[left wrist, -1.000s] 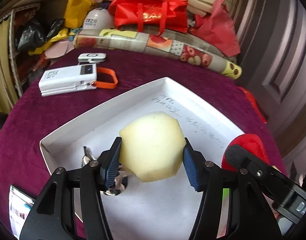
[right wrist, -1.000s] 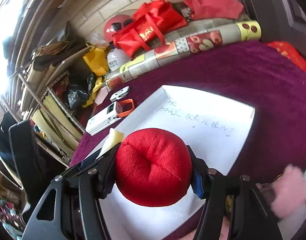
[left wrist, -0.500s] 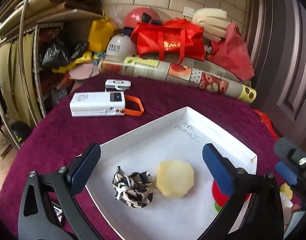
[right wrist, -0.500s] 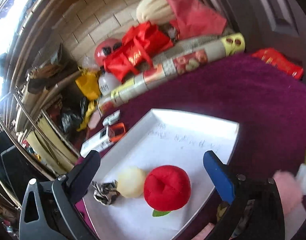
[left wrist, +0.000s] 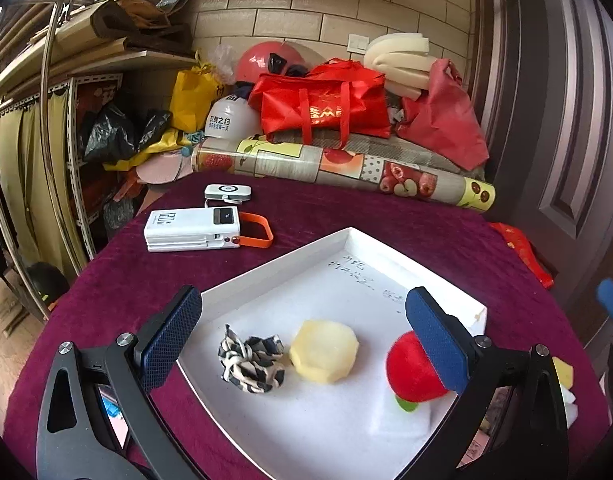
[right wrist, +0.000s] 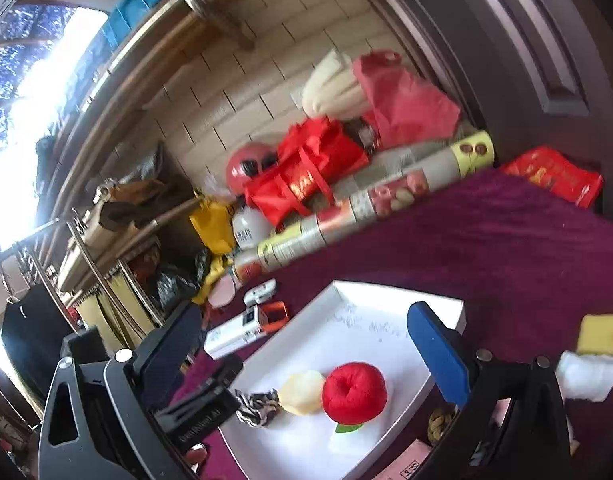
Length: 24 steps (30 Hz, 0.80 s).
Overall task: Organize soft objects
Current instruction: 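Move both open tools back toward the remaining soft items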
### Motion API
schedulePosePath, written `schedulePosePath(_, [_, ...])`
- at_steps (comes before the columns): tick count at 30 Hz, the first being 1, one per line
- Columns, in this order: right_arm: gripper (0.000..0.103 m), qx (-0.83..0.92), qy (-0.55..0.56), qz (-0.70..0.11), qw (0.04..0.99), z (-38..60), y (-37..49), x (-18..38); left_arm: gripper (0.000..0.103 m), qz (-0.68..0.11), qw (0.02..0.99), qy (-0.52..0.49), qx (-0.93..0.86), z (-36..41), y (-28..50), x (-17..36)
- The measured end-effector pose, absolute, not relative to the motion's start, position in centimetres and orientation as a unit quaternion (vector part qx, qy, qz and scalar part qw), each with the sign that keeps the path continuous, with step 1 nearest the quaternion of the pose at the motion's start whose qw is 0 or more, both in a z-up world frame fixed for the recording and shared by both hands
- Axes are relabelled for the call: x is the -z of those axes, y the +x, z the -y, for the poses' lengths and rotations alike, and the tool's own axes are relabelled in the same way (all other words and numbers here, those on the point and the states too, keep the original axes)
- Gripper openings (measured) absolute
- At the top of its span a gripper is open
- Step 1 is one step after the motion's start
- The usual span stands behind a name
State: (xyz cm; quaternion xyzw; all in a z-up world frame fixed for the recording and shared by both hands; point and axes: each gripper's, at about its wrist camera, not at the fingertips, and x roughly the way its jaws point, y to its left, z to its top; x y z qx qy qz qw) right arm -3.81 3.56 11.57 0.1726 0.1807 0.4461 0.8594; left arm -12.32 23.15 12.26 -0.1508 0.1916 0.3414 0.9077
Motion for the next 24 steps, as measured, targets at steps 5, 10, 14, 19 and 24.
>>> schedulePosePath(5, [0.103,-0.45,0.148,-0.13,0.871,-1.1,-5.1,-12.9,0.103,-0.186,0.916,-0.147,-0.324,-21.0,-13.6,-12.5])
schedulePosePath(10, [0.103,-0.425,0.146,-0.103,0.887,4.1,-4.4,-12.4,0.103,-0.183,0.934,-0.132,-0.277,-18.0,-14.3,-12.4])
schedulePosePath(14, [0.103,-0.428,0.185,-0.124,0.876,8.5,-2.1,-10.8,0.103,-0.208,0.945,-0.121,-0.22,-15.5,-12.9,-11.8])
schedulePosePath(19, [0.103,-0.386,0.138,-0.17,0.896,11.5,-0.3,-8.3,0.103,-0.278,0.949,-0.094,-0.115,-11.2,-9.7,-9.6])
schedulePosePath(24, [0.103,-0.343,0.136,-0.239,0.898,13.9,1.7,-5.0,0.103,-0.317,0.945,-0.031,-0.079,-7.3,-7.8,-7.4])
